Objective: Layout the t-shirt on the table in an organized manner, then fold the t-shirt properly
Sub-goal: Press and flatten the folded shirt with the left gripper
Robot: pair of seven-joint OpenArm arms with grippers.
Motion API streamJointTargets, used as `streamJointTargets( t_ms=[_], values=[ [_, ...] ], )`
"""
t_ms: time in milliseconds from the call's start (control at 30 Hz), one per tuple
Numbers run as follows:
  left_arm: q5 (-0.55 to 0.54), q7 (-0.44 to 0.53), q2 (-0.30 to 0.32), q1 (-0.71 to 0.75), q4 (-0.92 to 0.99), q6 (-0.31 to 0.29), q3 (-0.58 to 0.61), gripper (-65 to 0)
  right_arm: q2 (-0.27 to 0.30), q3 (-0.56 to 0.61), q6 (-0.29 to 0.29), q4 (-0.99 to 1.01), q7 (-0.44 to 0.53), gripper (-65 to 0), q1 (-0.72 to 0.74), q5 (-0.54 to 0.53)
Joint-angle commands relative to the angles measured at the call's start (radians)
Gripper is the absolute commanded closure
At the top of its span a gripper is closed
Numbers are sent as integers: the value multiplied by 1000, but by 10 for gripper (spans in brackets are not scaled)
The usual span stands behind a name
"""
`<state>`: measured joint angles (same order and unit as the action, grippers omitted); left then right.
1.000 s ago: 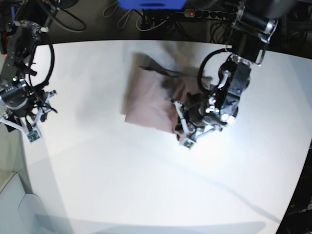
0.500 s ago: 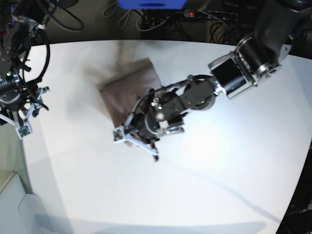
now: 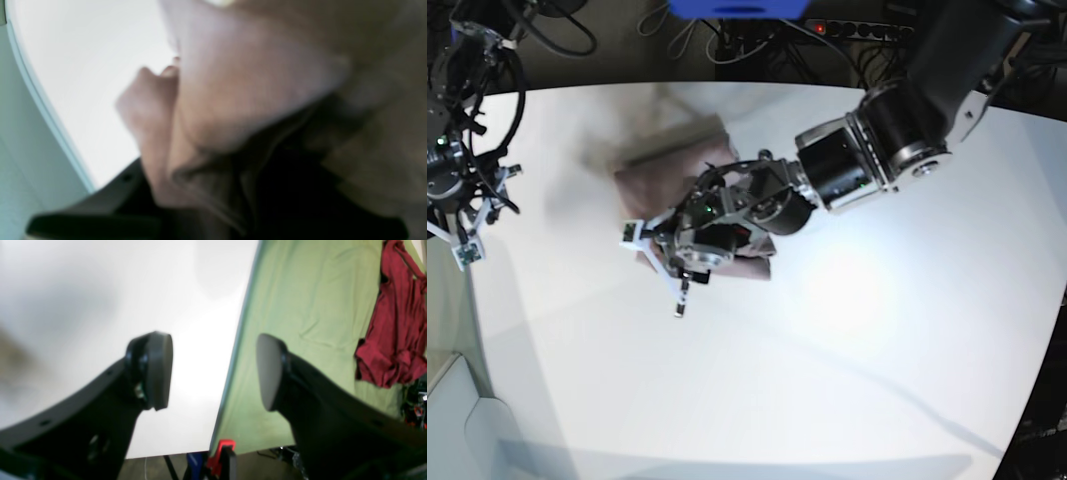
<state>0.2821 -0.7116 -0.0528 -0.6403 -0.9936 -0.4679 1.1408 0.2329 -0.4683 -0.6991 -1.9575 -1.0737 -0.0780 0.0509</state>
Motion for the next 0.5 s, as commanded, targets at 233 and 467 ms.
streamJointTargets(
  t_ms=[233, 467],
  values=[
    [52, 8, -34, -28, -17, 11, -5, -233, -7, -4, 1, -19, 11, -355, 8, -3],
    [53, 8, -25, -29, -51, 2, -110, -622, -7, -4, 1, -19, 11, -355, 8, -3]
  ],
)
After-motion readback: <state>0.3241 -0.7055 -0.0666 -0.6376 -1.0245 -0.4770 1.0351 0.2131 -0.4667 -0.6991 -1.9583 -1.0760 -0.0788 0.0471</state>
